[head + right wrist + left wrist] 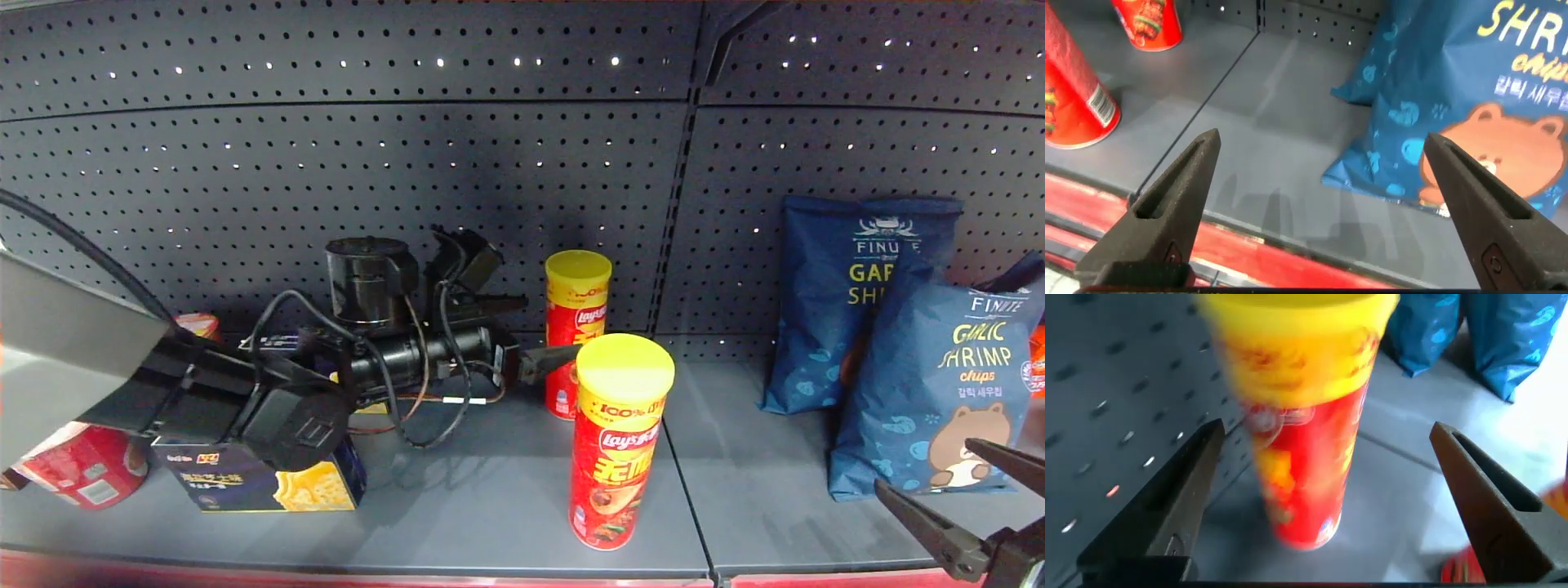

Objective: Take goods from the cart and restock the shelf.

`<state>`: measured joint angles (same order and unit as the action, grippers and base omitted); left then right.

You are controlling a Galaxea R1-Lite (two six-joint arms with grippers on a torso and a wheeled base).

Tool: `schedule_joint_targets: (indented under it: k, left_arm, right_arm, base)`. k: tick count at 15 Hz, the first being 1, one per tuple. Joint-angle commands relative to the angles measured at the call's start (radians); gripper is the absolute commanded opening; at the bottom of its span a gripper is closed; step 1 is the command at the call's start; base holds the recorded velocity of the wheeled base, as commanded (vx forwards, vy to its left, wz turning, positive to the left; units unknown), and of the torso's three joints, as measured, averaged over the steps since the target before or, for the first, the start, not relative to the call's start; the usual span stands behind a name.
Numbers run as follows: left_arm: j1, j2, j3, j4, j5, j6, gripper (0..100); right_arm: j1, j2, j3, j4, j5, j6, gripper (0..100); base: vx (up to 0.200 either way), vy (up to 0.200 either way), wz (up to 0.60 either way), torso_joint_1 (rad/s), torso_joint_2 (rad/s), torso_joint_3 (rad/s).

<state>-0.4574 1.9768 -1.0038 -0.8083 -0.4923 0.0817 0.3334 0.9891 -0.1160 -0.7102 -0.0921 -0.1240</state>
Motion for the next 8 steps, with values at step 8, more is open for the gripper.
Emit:
schedule_joint_targets:
  k: [8]
  left_arm:
    - [0.063, -0.3, 0.202, -0.006, 0.017, 0.0, 100]
  right_arm:
    - [0.059, 0.307, -0.195, 0.005, -0.014, 0.001, 100]
  base:
    - [0.0, 0.0, 0.0, 0.0, 0.0, 0.0]
